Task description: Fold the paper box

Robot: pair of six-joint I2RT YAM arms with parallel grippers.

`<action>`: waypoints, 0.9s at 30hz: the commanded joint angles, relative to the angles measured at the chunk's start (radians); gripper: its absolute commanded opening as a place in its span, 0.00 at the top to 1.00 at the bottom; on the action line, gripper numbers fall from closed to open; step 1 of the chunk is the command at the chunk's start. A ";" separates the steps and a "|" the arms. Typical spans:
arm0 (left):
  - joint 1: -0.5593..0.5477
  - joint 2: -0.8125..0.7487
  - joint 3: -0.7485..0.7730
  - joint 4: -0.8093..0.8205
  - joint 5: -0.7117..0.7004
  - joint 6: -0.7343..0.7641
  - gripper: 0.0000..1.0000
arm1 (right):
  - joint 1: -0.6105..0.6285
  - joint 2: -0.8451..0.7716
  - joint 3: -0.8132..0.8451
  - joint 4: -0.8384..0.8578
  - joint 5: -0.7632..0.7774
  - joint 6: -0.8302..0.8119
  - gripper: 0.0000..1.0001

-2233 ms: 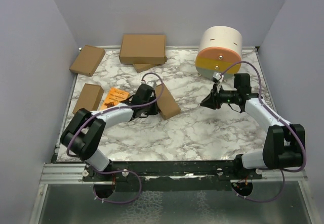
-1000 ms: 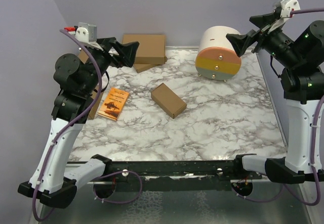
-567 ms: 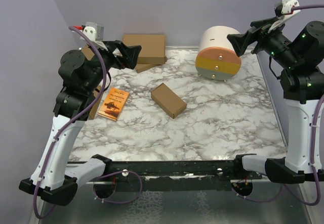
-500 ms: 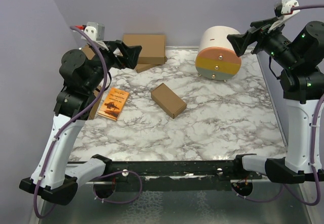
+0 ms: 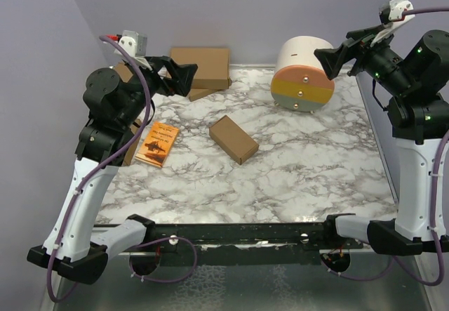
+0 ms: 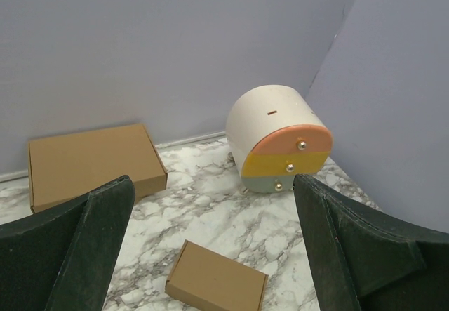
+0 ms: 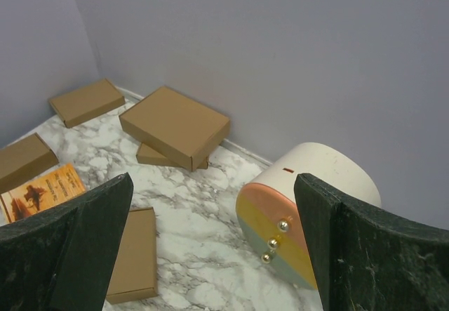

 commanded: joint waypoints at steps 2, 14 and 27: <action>0.005 0.018 0.002 0.030 0.037 0.010 0.01 | -0.013 -0.036 -0.031 -0.011 0.010 0.008 0.00; 0.004 0.019 -0.011 0.031 0.041 0.010 0.01 | -0.025 -0.038 -0.032 -0.009 0.012 0.023 0.00; 0.005 0.013 -0.014 0.033 0.047 0.010 0.01 | -0.040 -0.050 -0.049 0.000 0.007 0.036 0.00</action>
